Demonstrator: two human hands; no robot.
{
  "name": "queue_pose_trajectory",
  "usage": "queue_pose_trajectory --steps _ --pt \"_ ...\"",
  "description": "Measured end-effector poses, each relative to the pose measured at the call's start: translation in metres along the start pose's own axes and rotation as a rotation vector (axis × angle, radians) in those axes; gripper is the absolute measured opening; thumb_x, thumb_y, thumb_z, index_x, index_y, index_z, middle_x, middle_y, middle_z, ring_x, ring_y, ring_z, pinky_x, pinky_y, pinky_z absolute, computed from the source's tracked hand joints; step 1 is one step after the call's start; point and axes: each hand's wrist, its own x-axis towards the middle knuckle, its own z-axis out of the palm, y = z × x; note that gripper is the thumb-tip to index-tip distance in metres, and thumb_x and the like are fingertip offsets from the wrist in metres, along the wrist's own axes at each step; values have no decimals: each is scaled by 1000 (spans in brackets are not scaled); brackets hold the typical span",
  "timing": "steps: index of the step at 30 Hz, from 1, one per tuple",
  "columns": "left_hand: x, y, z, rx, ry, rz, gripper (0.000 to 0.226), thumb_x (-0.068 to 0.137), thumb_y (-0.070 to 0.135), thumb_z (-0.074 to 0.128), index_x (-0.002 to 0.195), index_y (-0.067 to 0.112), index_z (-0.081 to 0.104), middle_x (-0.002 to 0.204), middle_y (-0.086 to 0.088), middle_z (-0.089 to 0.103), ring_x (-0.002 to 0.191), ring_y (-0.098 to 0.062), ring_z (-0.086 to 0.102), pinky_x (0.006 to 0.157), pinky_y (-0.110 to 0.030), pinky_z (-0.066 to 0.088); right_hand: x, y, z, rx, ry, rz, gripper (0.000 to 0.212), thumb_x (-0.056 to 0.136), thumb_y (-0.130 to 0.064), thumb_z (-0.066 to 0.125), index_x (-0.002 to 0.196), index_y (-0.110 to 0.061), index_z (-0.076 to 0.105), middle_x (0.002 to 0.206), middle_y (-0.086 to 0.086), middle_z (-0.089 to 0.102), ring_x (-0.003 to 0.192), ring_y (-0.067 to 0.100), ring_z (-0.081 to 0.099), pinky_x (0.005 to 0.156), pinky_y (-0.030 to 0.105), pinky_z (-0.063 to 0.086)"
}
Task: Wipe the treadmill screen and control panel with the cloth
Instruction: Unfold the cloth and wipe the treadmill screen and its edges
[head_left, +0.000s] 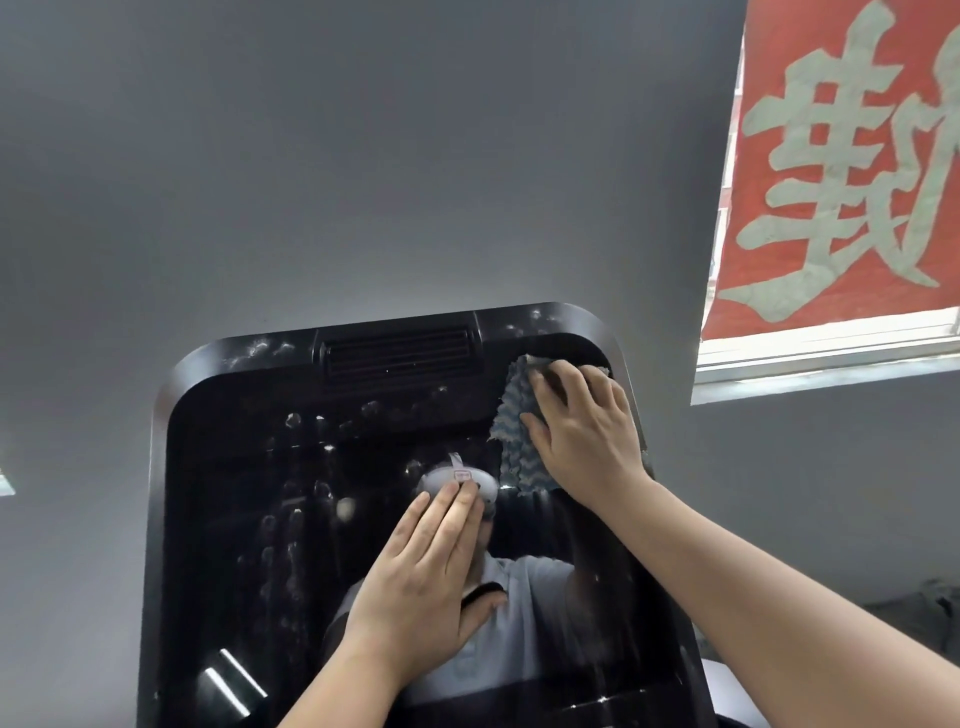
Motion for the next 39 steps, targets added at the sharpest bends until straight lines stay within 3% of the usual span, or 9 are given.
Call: queue_pose_trajectory --steps 6,9,15,22,25,28,32,39 --pt "0 0 1 2 16 2 83 102 65 32 152 -2 33 163 -18 27 152 -29 22 119 -46 24 2 -24 12 71 13 150 57 102 -45 40 146 -8 44 141 18 45 131 39 41 118 54 26" --pt "0 1 1 -4 15 -5 83 101 64 34 151 -1 35 162 -17 29 152 -28 24 119 -46 24 4 -24 16 101 -1 140 59 102 -45 41 146 -6 42 144 18 40 135 39 37 116 53 30" --pt "0 1 1 15 13 -3 84 101 64 35 152 -2 33 162 -17 29 152 -29 24 120 -46 23 -7 -18 15 83 19 111 52 95 -43 44 134 -9 51 127 10 48 117 32 42 106 45 35" --pt "-1 0 4 33 0 5 85 102 64 33 154 -4 29 163 -18 25 153 -29 21 122 -46 20 -85 -8 1 63 57 -16 48 92 -27 53 137 -9 56 124 11 57 112 32 48 105 45 40" --pt "-1 0 3 29 -3 5 85 102 64 30 154 -3 26 165 -17 22 153 -29 18 122 -46 18 -142 -11 -10 84 -12 -59 54 87 -20 56 140 -8 55 126 11 57 117 32 50 108 48 40" --pt "-1 0 3 25 -12 3 86 102 65 30 155 -3 26 165 -17 21 153 -29 18 123 -46 17 -176 -14 -17 82 -75 -81 57 91 -23 53 145 -4 47 145 13 50 138 35 42 113 51 34" --pt "-1 0 2 31 -14 7 87 102 65 29 156 -3 22 166 -17 18 154 -29 15 124 -46 15 -146 -16 -6 78 -138 -57 57 102 -32 40 149 0 35 160 17 27 150 35 19 120 50 22" --pt "-1 1 2 61 -27 13 86 102 64 29 154 -5 25 164 -19 23 153 -31 18 125 -47 14 -36 -3 12 92 -162 5 58 107 -38 26 154 -3 25 164 15 14 153 29 3 125 45 9"
